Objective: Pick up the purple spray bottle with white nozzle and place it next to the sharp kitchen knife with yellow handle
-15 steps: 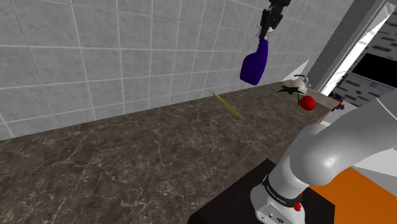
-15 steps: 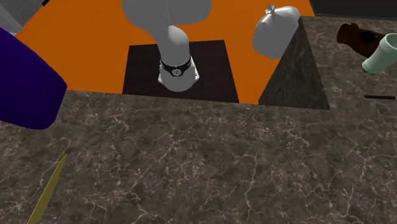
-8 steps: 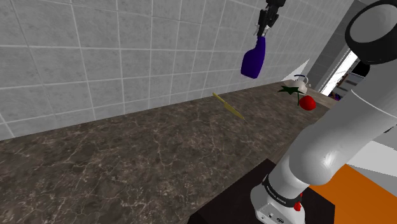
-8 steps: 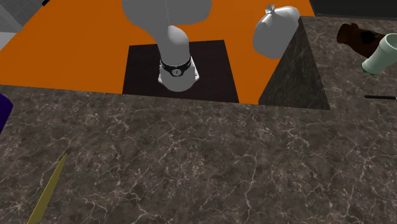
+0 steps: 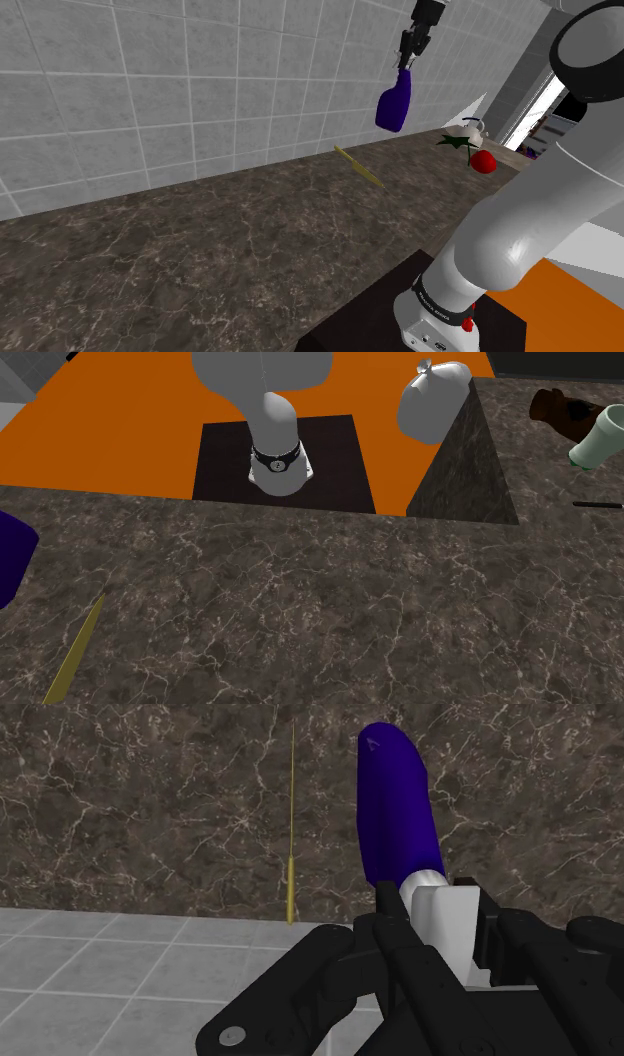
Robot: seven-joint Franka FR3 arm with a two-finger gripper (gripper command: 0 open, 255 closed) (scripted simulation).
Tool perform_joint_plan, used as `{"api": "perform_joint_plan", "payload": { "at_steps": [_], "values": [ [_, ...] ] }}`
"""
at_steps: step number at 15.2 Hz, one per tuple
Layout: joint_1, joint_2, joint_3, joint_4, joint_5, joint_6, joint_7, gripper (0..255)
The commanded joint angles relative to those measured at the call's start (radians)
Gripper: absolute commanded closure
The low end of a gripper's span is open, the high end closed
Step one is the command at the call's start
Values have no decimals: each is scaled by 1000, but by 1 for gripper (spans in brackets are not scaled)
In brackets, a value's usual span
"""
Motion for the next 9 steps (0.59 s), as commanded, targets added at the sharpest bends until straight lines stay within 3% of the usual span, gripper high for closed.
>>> {"api": "perform_joint_plan", "payload": {
  "at_steps": [1, 9],
  "values": [
    [0, -18, 5, -44, -9, 28, 7, 255],
    [-2, -65, 13, -199, -30, 142, 24, 255]
  ]
}}
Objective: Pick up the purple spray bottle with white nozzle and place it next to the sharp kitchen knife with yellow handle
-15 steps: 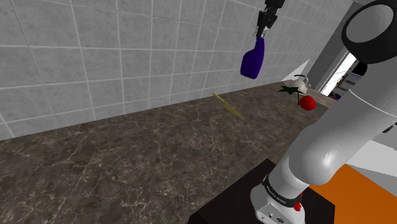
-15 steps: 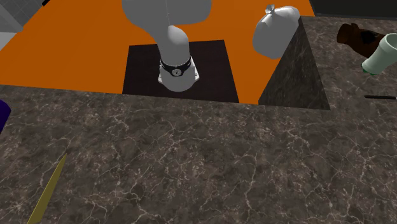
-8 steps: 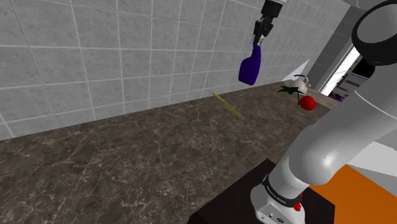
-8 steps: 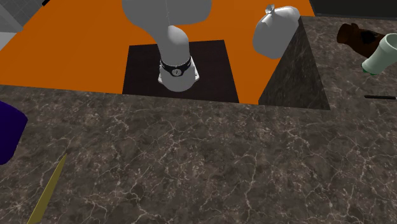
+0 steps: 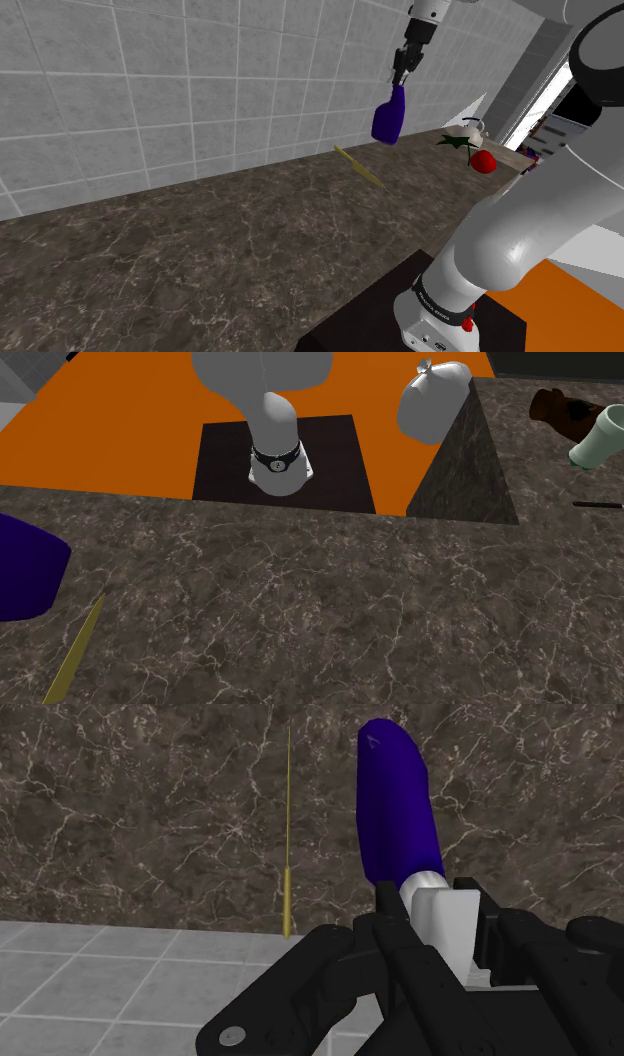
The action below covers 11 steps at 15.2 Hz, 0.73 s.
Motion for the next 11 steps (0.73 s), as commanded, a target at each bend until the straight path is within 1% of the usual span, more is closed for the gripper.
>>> {"api": "perform_joint_plan", "payload": {
  "at_steps": [1, 11],
  "values": [
    [-1, -8, 0, -35, -4, 28, 1, 255],
    [-8, -37, -1, -197, -19, 164, 12, 255]
  ]
}}
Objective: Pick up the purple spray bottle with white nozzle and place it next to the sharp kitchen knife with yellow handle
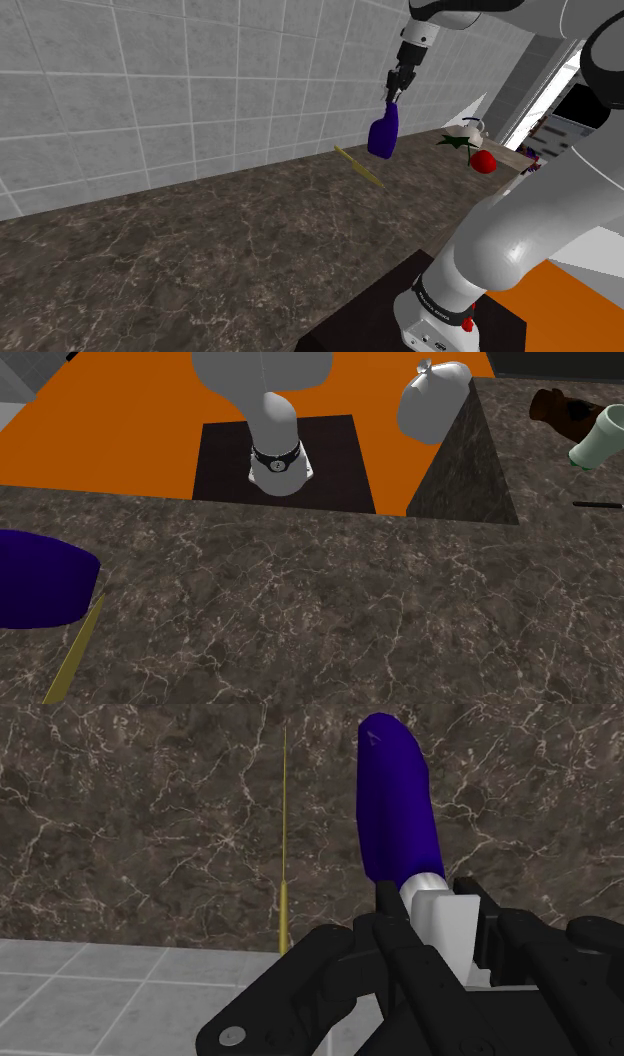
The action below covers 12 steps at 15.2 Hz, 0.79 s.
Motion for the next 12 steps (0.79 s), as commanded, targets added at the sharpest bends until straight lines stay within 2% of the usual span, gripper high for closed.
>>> {"api": "perform_joint_plan", "payload": {
  "at_steps": [1, 12],
  "values": [
    [-1, -2, -1, -30, -2, 28, 2, 255],
    [-7, -2, -12, -177, -8, 176, 3, 255]
  ]
}}
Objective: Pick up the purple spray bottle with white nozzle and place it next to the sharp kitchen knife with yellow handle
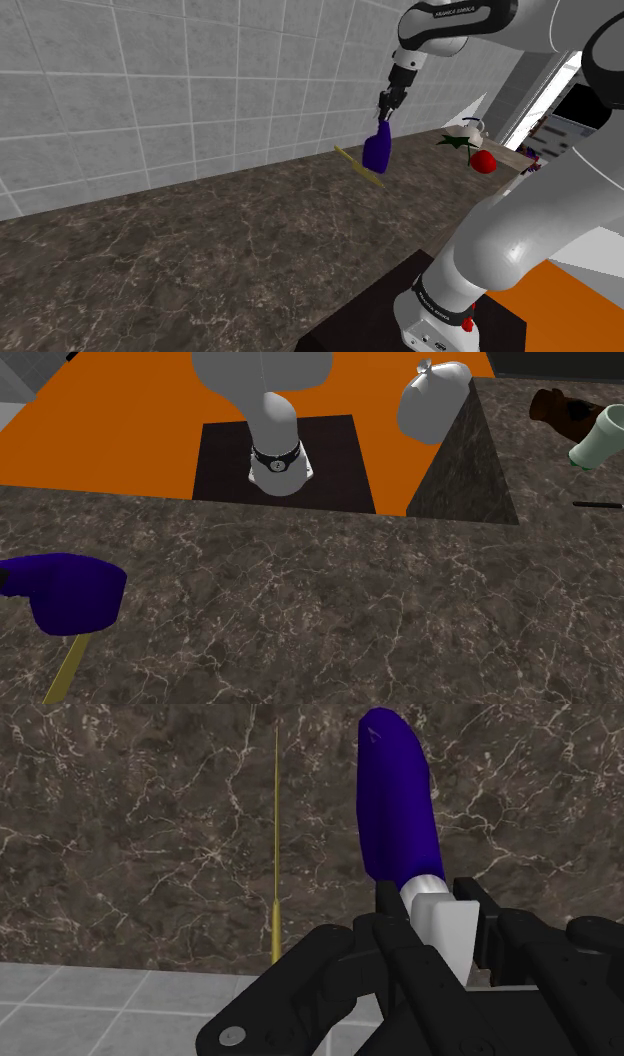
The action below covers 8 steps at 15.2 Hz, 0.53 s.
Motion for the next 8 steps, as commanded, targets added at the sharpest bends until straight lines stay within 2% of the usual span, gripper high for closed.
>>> {"api": "perform_joint_plan", "payload": {
  "at_steps": [1, 8],
  "values": [
    [-2, 5, -5, -22, 1, 27, -4, 255],
    [-3, 22, -16, -101, 4, 122, -10, 255]
  ]
}}
